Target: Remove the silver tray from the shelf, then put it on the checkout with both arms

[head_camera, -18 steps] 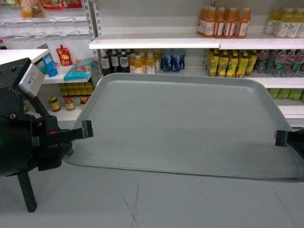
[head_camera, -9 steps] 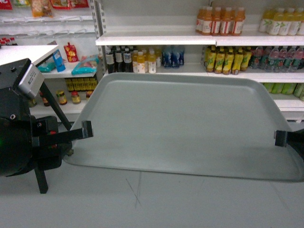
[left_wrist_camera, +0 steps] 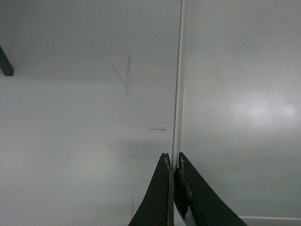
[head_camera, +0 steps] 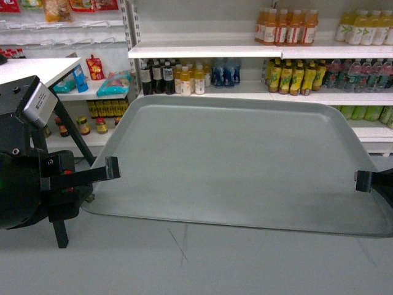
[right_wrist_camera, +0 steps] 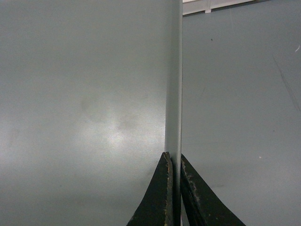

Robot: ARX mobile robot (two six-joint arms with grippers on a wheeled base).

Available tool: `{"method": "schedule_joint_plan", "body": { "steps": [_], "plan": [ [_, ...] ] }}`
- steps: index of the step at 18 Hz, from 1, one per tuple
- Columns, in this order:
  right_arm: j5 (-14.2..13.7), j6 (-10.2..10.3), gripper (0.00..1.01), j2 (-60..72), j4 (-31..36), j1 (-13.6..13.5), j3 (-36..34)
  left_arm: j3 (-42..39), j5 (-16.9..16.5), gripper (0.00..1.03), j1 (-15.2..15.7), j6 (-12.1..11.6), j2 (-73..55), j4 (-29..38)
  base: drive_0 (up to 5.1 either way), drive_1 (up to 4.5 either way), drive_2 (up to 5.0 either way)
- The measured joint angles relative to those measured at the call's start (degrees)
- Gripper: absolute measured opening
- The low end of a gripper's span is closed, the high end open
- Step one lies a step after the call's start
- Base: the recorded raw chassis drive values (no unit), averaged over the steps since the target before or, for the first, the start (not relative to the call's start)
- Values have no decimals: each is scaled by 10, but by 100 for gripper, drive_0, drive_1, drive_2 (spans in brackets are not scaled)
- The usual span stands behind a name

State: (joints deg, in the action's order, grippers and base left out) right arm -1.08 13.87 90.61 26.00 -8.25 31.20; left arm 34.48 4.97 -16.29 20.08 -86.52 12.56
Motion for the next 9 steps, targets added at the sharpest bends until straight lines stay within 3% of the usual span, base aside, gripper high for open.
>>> {"method": "schedule_joint_plan", "body": {
  "steps": [9],
  "plan": [
    [0, 0, 4, 0, 2, 0, 0, 0, 0, 3, 0, 0, 0, 1, -492, 233, 253]
  ]
}}
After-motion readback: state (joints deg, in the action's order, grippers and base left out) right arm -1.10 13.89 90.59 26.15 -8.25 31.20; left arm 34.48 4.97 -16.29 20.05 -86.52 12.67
